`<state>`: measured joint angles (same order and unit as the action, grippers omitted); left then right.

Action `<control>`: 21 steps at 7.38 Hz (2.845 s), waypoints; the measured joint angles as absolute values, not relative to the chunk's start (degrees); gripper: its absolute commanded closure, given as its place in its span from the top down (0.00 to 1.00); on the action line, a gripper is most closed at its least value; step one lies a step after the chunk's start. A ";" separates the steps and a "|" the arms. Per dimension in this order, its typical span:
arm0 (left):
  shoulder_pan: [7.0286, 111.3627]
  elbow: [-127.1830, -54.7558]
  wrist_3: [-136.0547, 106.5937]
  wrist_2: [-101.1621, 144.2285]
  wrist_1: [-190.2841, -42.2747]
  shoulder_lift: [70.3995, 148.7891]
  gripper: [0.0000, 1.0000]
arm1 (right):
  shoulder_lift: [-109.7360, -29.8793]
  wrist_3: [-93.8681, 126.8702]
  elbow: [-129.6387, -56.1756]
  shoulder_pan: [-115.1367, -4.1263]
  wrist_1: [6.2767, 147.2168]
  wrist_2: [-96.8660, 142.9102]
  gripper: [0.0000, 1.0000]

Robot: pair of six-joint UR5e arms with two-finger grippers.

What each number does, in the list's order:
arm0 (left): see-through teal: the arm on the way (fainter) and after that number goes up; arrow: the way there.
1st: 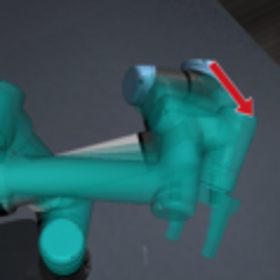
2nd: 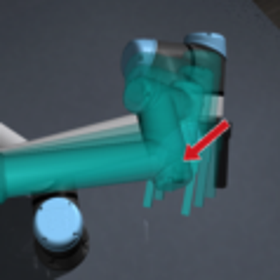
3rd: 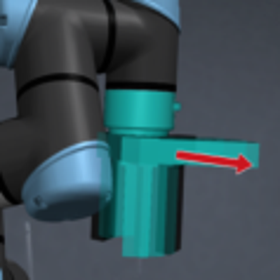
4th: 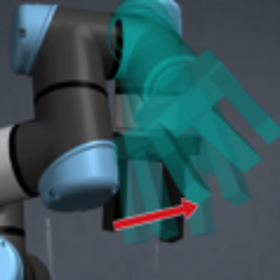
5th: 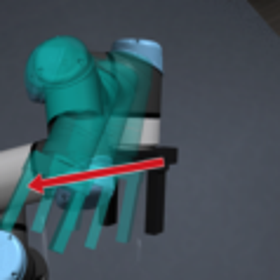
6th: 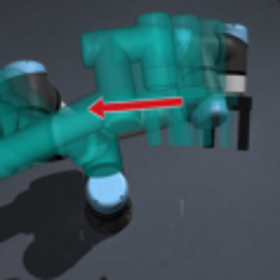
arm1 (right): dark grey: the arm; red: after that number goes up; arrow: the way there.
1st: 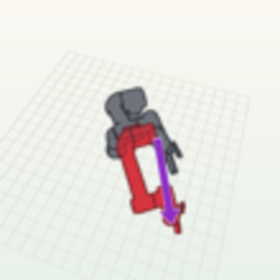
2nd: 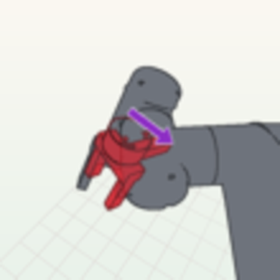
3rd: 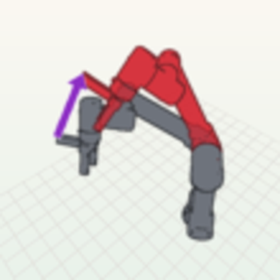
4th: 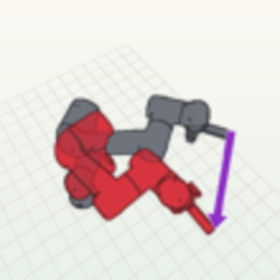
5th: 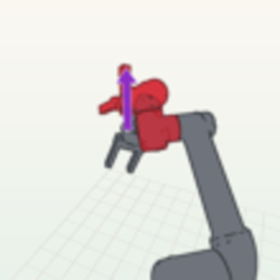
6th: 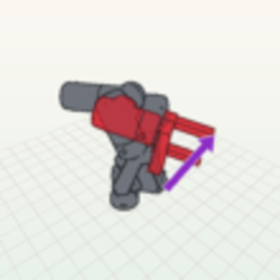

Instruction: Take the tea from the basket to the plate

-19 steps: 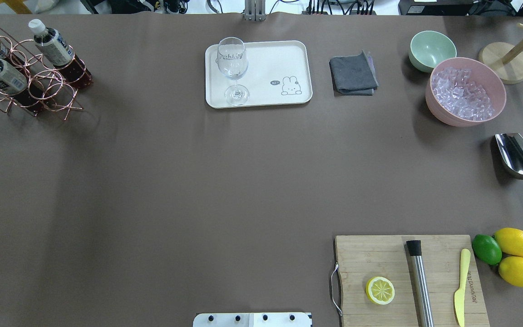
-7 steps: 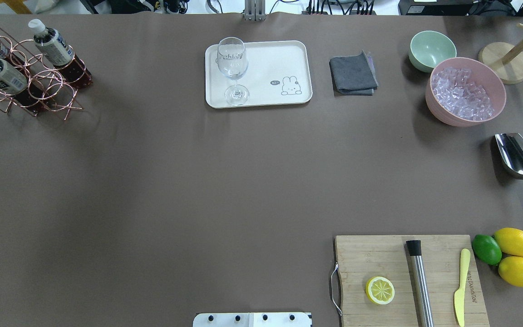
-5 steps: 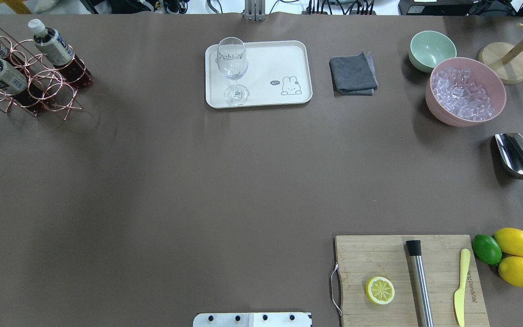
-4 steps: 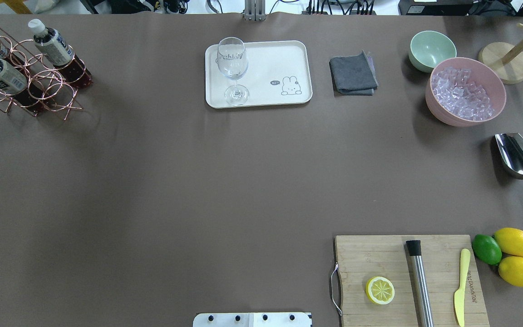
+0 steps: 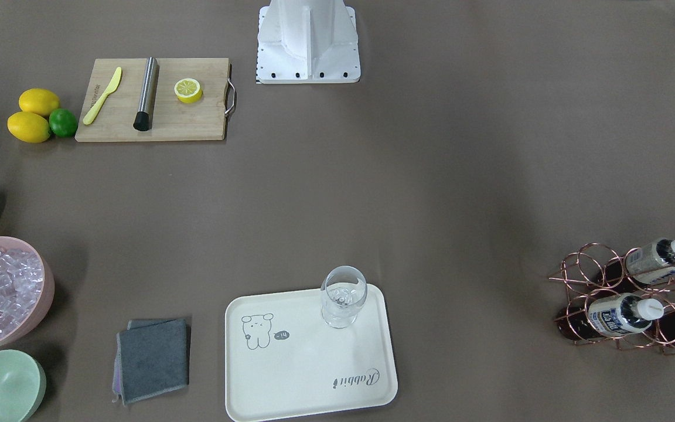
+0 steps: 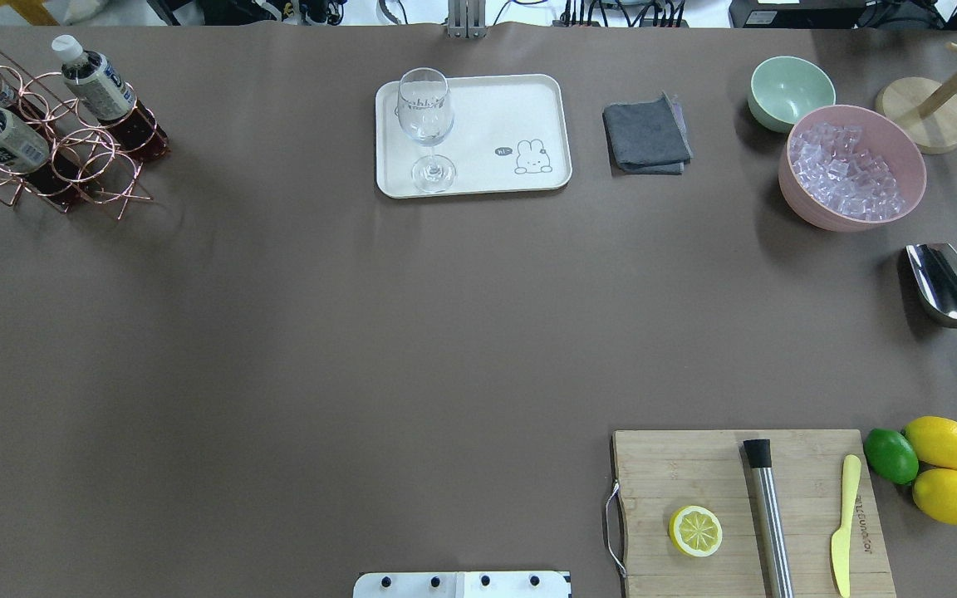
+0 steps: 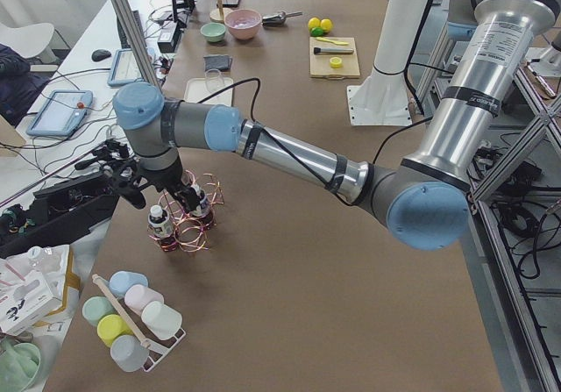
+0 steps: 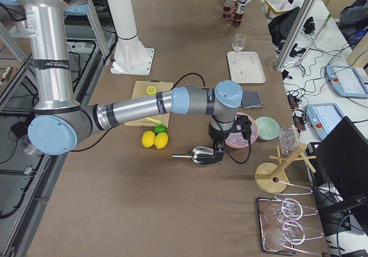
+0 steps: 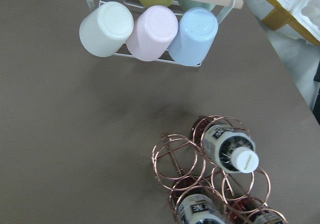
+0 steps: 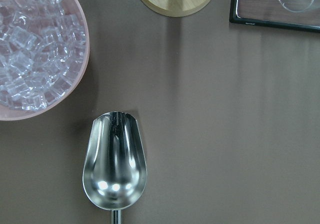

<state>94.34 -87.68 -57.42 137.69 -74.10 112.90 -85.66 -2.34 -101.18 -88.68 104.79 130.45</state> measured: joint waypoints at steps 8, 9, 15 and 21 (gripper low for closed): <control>87.05 -70.58 -78.51 137.67 -73.66 129.47 0.98 | -85.48 -2.37 -101.03 -88.60 104.66 128.05 1.00; 86.28 -70.63 -80.75 137.75 -73.81 129.48 0.98 | -85.45 -2.37 -101.05 -88.60 104.67 127.93 1.00; 83.86 -74.83 -82.96 139.47 -73.70 125.79 0.75 | -85.43 -2.37 -101.12 -88.59 104.68 127.84 1.00; 83.69 -75.63 -82.71 140.07 -73.65 124.94 0.47 | -85.37 -2.30 -101.61 -88.59 104.68 127.95 1.00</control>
